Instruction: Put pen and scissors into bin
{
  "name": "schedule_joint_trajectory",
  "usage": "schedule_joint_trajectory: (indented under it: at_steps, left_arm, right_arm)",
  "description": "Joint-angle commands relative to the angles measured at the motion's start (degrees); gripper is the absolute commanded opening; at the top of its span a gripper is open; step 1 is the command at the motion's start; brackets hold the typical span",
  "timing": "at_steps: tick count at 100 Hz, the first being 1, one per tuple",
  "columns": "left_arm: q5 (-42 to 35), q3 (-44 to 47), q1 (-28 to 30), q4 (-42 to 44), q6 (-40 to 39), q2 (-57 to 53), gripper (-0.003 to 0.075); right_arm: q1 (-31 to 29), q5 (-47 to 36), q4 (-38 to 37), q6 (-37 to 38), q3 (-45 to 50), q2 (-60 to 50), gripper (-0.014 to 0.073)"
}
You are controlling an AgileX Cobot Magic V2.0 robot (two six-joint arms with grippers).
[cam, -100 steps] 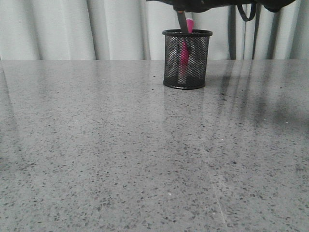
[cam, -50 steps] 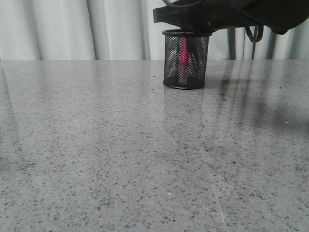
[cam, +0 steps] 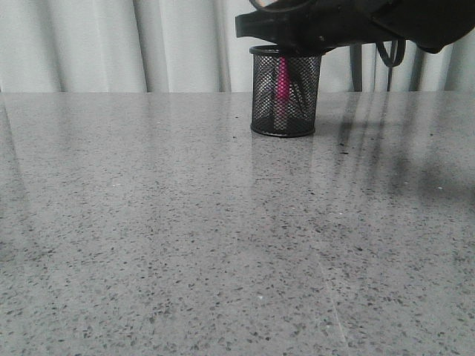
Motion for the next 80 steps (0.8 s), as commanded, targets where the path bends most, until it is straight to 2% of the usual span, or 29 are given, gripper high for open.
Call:
schedule_joint_trajectory:
  at_steps: [1,14,21,55,65,80]
  left_arm:
    - [-4.4,-1.6,0.1,-0.8,-0.4,0.1,-0.0019]
    - [-4.4,-1.6,0.1,-0.8,-0.4,0.1,-0.0019]
    - [-4.4,-1.6,0.1,-0.8,-0.4,0.1,-0.0019]
    - [-4.3,-1.6,0.1,-0.7,-0.4,0.1,-0.0019]
    - [-4.3,-1.6,0.1,-0.2,-0.4,0.1,-0.0019]
    - [-3.8,-1.6,0.1,3.6,-0.4,0.1,-0.0019]
  right_arm:
    - [-0.5,-3.4,-1.1,0.0,-1.4,-3.0,0.0101]
    - [-0.5,-3.4,-1.1,0.0,-1.4,-4.3,0.0232]
    - [-0.5,-3.4,-1.1,0.0,-1.4,-5.2,0.0274]
    - [-0.5,-4.0,-1.1,-0.3,2.3,-15.3,0.027]
    - [-0.5,-4.4,-1.1,-5.0,5.7,-21.1,0.0205]
    - [-0.5,-3.9,-1.1,-8.5,12.1,-30.6,-0.0018]
